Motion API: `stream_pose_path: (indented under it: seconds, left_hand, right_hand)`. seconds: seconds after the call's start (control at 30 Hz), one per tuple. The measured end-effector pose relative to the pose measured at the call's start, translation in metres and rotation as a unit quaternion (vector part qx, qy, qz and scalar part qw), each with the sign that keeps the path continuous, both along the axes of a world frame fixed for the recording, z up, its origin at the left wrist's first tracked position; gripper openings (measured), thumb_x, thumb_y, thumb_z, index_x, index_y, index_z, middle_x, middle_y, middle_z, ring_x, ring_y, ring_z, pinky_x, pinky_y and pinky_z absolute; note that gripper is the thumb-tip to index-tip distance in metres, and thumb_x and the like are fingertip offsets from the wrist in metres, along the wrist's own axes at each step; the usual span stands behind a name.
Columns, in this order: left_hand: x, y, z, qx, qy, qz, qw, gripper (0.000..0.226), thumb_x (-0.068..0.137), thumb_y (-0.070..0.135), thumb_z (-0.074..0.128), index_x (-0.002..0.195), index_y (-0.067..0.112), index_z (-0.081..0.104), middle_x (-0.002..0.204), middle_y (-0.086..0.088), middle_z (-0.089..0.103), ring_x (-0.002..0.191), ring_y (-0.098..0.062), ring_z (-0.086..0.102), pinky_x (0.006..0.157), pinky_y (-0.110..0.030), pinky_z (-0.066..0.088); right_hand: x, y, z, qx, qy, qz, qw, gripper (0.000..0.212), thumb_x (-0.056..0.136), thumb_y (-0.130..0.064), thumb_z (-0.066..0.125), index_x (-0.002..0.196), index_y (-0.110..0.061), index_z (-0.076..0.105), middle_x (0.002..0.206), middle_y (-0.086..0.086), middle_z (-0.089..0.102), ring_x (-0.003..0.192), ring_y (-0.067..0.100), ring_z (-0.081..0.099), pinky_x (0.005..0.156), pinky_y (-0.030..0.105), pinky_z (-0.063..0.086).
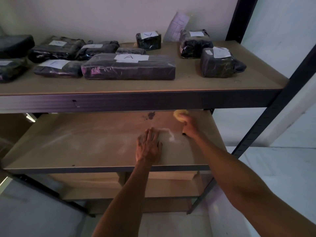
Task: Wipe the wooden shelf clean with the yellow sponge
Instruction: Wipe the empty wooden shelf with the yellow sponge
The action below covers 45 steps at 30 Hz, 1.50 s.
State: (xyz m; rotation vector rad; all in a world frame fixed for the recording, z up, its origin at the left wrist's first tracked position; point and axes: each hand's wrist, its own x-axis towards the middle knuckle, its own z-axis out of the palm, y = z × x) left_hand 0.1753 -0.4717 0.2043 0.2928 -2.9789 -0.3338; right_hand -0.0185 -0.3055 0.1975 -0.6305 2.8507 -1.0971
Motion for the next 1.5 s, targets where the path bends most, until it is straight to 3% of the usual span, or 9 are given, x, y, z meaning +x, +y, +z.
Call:
stream_pose_path:
  seconds: [0.13,0.27,0.43,0.6,0.8,1.0,1.2,1.4,1.5]
  left_hand:
    - [0.001,0.001,0.002,0.001,0.001,0.001,1.0,0.058,0.104,0.046,0.027,0.158,0.031,0.017,0.168,-0.001,0.01,0.154,-0.022,0.008,0.122,-0.048,0.012]
    - [0.001,-0.001,0.0,0.0,0.004,-0.003,1.0,0.056,0.103,0.047,0.029,0.157,0.033,0.018,0.167,0.0,0.012,0.154,-0.023,0.011,0.122,-0.048,0.014]
    - [-0.001,0.0,0.0,-0.009,0.002,0.0,1.0,0.056,0.102,0.045,0.033,0.155,0.033,0.023,0.165,0.0,0.017,0.152,-0.024,0.015,0.12,-0.05,0.019]
    - [0.004,-0.002,0.002,0.005,0.013,-0.015,1.0,0.054,0.102,0.043,0.036,0.154,0.034,0.022,0.164,0.0,0.018,0.151,-0.025,0.016,0.12,-0.05,0.02]
    - [0.005,0.001,0.003,-0.001,0.004,-0.008,1.0,0.052,0.102,0.042,0.033,0.153,0.032,0.024,0.163,-0.002,0.019,0.15,-0.026,0.019,0.119,-0.051,0.022]
    - [0.008,-0.001,0.008,0.02,-0.026,-0.009,0.999,0.056,0.105,0.041,0.03,0.158,0.029,0.017,0.167,-0.002,0.007,0.154,-0.024,0.005,0.122,-0.047,0.01]
    - [0.025,-0.02,0.008,0.023,-0.02,-0.034,0.999,0.053,0.105,0.039,0.032,0.155,0.024,0.025,0.166,-0.007,0.012,0.153,-0.028,0.008,0.123,-0.048,0.009]
    - [0.036,-0.025,0.01,0.032,-0.028,-0.026,0.999,0.054,0.105,0.042,0.03,0.155,0.023,0.025,0.166,-0.007,0.008,0.154,-0.027,0.003,0.124,-0.047,0.005]
    - [0.04,-0.038,0.012,0.016,-0.026,-0.029,0.999,0.055,0.106,0.044,0.028,0.156,0.023,0.024,0.167,-0.006,0.007,0.154,-0.026,0.003,0.124,-0.046,0.005]
  right_hand:
    - [0.062,-0.023,0.025,0.005,-0.003,0.157,0.988,0.044,0.088,-0.004,0.053,0.131,-0.013,0.058,0.137,0.011,0.056,0.125,0.021,0.052,0.11,0.032,0.038]
    - [0.037,0.032,0.037,-0.093,0.074,-0.017,0.993,0.049,0.074,0.001,0.051,0.122,-0.006,0.061,0.126,0.012,0.059,0.116,0.026,0.056,0.104,0.044,0.045]
    - [0.063,0.047,0.033,-0.082,-0.022,-0.083,0.993,0.043,0.087,-0.029,0.055,0.13,-0.034,0.053,0.12,-0.01,0.061,0.109,0.015,0.062,0.08,0.018,0.053]
    - [0.115,-0.004,0.038,-0.033,0.033,0.071,0.996,0.046,0.085,-0.004,0.06,0.13,-0.012,0.059,0.134,0.013,0.057,0.122,0.029,0.053,0.106,0.03,0.039]
    - [0.089,0.061,0.028,0.102,0.066,-0.152,0.981,0.048,0.084,-0.008,0.052,0.132,-0.013,0.053,0.132,0.016,0.054,0.117,0.036,0.054,0.096,0.038,0.049]
    - [0.137,-0.012,0.03,0.003,0.055,-0.012,0.998,0.041,0.09,-0.013,0.054,0.131,-0.016,0.056,0.122,0.014,0.062,0.108,0.033,0.059,0.091,0.04,0.05]
    - [0.12,0.058,0.03,0.065,0.058,-0.168,0.982,0.043,0.092,-0.01,0.049,0.135,-0.007,0.05,0.135,0.019,0.052,0.124,0.038,0.047,0.101,0.044,0.044]
    - [0.163,-0.026,0.029,0.041,0.057,-0.049,0.996,0.038,0.093,-0.013,0.05,0.131,-0.007,0.055,0.128,0.018,0.059,0.113,0.038,0.056,0.093,0.042,0.047]
    - [0.152,-0.005,0.038,0.004,0.053,-0.124,0.991,0.041,0.09,-0.013,0.054,0.13,-0.01,0.054,0.126,0.017,0.06,0.114,0.035,0.056,0.096,0.044,0.048]
